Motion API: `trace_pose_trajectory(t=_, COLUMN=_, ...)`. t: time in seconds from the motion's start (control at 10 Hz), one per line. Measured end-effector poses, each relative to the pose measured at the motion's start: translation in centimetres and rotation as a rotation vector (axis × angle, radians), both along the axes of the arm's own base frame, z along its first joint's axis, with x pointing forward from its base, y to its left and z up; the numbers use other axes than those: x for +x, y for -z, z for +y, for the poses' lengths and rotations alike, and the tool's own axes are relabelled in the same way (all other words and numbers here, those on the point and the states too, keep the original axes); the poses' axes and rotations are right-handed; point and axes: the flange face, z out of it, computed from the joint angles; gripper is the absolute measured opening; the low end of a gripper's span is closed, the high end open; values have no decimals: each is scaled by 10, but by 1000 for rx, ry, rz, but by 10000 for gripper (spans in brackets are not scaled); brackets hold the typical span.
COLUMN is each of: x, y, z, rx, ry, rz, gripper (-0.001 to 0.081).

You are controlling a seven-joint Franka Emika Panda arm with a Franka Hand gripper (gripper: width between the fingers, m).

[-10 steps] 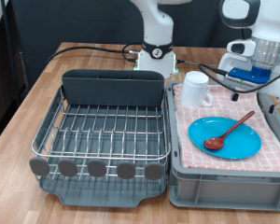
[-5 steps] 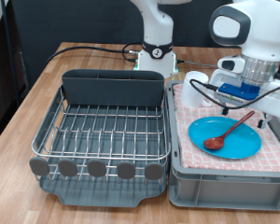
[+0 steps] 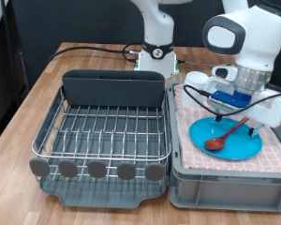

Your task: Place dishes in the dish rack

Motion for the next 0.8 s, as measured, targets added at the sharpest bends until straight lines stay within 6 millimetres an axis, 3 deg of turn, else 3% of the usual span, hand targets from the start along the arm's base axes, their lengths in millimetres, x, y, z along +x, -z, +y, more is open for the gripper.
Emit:
trace_pose_trajectory(t=0.2, x=-2, y=1, z=1, rx=-4, ry=4, rz=-5, gripper=802)
trace_pose_trajectory(t=0.3, x=-2, y=1, z=2, rx=-4, ry=5, rz=-7, gripper=593)
trace_pose_trajectory(t=0.4, x=-2, y=1, z=2, rx=-2, ry=7, rz=-11, gripper=593)
trace_pose_trajectory(t=0.5, x=-3, y=1, z=3, rx=3, ry=8, rz=-15, gripper=416)
trace_pose_trajectory(t=0.6, x=-3, y=2, z=3, rx=9, ry=12, rz=-18, gripper=416)
trace_pose_trajectory(t=0.8, x=-5, y=5, z=3, rx=23, ry=13, rz=-26, gripper=103)
